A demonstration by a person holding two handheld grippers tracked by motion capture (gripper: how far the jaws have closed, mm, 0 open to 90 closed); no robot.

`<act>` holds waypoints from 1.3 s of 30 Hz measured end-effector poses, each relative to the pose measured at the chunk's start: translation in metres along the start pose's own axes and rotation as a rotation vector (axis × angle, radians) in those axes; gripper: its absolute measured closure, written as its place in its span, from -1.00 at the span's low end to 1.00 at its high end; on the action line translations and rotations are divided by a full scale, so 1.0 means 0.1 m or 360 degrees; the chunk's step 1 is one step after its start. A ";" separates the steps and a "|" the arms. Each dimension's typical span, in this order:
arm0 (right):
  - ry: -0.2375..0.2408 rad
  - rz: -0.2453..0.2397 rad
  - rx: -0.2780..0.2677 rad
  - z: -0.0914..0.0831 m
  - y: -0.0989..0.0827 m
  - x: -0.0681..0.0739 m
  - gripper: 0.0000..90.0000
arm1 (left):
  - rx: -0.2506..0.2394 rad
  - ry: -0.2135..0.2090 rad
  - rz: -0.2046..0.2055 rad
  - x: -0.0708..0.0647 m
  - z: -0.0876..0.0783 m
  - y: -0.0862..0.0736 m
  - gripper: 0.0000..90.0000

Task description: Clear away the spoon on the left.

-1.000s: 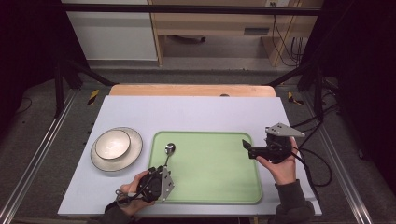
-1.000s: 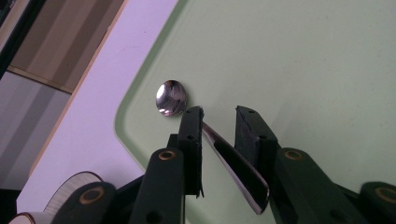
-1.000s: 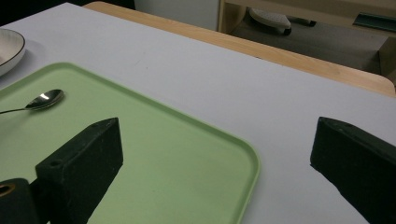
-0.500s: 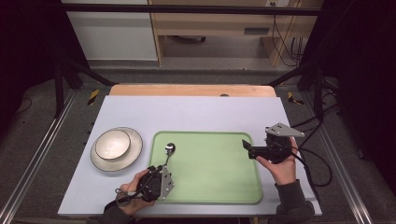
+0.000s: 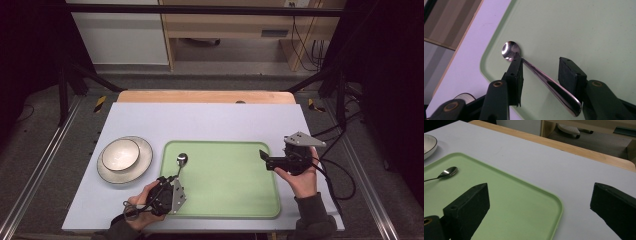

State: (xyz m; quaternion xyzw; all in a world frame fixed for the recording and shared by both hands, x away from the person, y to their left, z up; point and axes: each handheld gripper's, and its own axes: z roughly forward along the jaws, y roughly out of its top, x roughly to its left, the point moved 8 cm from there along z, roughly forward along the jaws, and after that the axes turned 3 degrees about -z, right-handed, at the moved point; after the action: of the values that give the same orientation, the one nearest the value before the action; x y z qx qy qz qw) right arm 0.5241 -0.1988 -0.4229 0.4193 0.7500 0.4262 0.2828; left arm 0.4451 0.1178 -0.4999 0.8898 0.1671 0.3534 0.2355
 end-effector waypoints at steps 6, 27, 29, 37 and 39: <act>0.0001 -0.0004 0.0001 0.01 0.00 0.00 -0.94 | 0.0018 -0.0018 0.0032 -0.01 0.01 -0.01 0.15; -0.0005 0.0000 0.0003 0.00 0.00 -0.01 -0.95 | 0.0062 -0.0084 -0.0041 -0.03 0.07 -0.04 -0.35; -0.0003 0.0002 0.0005 0.00 0.00 -0.01 -0.95 | 0.0061 -0.0091 -0.0046 -0.03 0.08 -0.04 -0.40; -0.0004 0.0005 0.0007 0.00 0.00 0.00 -0.95 | 0.0080 -0.0107 -0.0057 -0.04 0.09 -0.04 -0.56; -0.0003 0.0005 0.0008 0.00 0.00 -0.01 -0.95 | 0.0067 -0.0106 -0.0070 -0.04 0.08 -0.03 -0.58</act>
State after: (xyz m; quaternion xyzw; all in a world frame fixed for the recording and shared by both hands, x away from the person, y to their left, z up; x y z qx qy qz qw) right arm 0.5239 -0.1995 -0.4229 0.4215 0.7503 0.4242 0.2819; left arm 0.4478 0.1162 -0.5090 0.9019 0.1862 0.3146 0.2300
